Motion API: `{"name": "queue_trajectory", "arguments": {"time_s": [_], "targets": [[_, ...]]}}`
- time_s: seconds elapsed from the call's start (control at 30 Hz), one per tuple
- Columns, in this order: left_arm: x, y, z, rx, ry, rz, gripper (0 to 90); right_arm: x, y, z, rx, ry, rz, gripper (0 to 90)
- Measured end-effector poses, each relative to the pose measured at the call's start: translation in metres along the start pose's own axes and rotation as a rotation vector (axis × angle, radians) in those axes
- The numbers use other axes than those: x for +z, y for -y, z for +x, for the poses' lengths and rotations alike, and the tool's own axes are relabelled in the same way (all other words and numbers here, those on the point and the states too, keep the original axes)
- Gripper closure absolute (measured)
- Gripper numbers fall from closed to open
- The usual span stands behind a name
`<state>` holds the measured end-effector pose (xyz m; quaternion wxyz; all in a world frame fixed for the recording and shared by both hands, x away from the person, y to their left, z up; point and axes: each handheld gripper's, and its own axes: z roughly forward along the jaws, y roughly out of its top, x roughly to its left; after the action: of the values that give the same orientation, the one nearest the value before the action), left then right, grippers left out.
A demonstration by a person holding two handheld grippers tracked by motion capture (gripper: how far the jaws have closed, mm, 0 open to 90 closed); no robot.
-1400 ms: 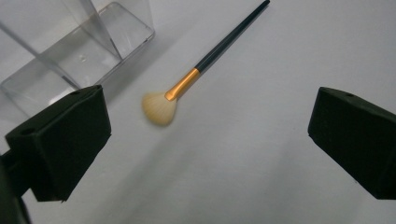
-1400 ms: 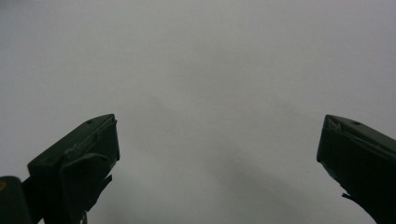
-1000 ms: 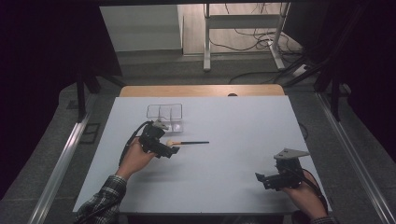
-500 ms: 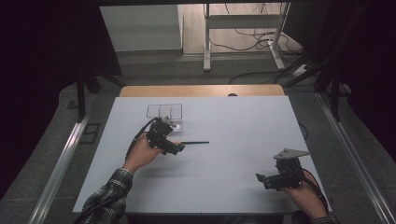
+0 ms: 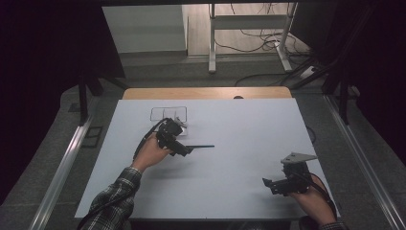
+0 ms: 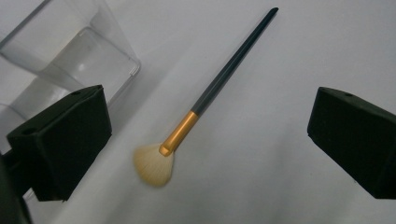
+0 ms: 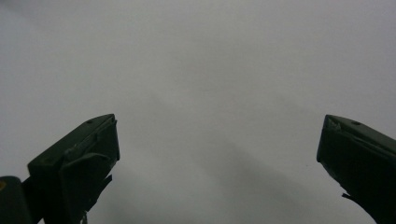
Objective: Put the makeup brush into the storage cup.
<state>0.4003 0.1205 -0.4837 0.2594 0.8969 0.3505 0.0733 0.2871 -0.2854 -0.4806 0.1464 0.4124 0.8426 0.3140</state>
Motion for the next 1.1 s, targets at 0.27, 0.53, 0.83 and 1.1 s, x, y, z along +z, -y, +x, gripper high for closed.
{"name": "queue_trajectory", "arguments": {"time_s": [0.27, 0.53, 0.83, 1.1], "targets": [[0.010, -0.016, -0.005, 0.027, 0.001, 0.047, 0.2, 0.000, 0.000, -0.001, -0.008, -0.001, 0.010, 0.0], [0.016, -0.027, -0.006, 0.053, 0.039, 0.119, 0.0, 0.001, 0.001, 0.000, -0.016, -0.003, 0.017, 0.0], [0.026, -0.024, -0.004, 0.071, 0.028, 0.155, 6.9, 0.001, 0.001, 0.000, -0.028, -0.004, 0.028, 0.0], [0.038, -0.017, -0.004, 0.078, 0.032, 0.180, 28.5, 0.002, 0.002, 0.000, -0.035, -0.004, 0.038, 0.0]]}}
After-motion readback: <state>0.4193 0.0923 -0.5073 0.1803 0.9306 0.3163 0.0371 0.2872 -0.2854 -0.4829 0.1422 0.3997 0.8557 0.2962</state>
